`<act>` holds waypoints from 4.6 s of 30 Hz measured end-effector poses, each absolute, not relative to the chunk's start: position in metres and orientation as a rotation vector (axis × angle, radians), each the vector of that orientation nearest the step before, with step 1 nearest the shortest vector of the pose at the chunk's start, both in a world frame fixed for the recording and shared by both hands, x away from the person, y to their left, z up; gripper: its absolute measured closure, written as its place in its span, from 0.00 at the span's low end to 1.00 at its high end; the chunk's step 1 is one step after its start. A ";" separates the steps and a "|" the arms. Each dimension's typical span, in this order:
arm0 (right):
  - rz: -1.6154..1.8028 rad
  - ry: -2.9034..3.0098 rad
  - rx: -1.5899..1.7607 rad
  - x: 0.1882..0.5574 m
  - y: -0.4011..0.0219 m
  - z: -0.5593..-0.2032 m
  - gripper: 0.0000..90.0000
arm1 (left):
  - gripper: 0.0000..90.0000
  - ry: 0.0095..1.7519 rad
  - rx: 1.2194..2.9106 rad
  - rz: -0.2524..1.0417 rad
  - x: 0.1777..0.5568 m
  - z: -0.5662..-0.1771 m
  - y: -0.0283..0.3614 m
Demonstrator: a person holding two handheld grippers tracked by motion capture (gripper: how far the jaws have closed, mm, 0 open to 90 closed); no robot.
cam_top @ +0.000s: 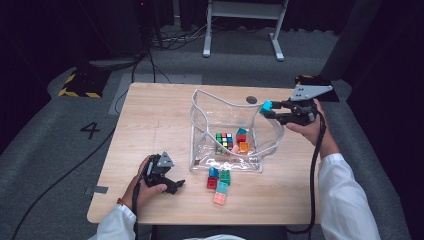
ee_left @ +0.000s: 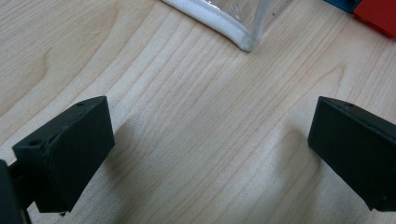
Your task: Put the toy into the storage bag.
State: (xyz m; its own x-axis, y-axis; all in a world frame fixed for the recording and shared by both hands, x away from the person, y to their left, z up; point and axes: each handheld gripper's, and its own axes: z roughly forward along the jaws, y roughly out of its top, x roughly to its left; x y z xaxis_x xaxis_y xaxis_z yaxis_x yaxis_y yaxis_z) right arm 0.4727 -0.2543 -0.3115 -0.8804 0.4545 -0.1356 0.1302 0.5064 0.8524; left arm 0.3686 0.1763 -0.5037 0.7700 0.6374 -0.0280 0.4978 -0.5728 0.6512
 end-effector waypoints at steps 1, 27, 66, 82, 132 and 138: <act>1.307 2.432 0.468 0.473 -0.249 -0.313 0.66 | 0.00 0.843 2.299 0.271 0.369 -0.504 0.176; 0.557 2.877 0.282 0.500 -0.154 -0.355 0.66 | 0.01 0.853 2.297 0.269 0.368 -0.504 0.176; 0.934 2.695 0.421 0.466 -0.233 -0.332 0.47 | 0.00 0.849 2.296 0.271 0.369 -0.504 0.175; 1.242 2.327 0.628 0.411 -0.292 -0.304 0.34 | 0.00 0.850 2.297 0.274 0.368 -0.504 0.175; 1.173 2.681 0.442 0.376 -0.189 -0.491 0.38 | 0.00 0.849 2.297 0.276 0.368 -0.504 0.175; 1.158 2.687 0.400 0.376 -0.162 -0.495 0.34 | 0.00 0.848 2.296 0.269 0.368 -0.504 0.175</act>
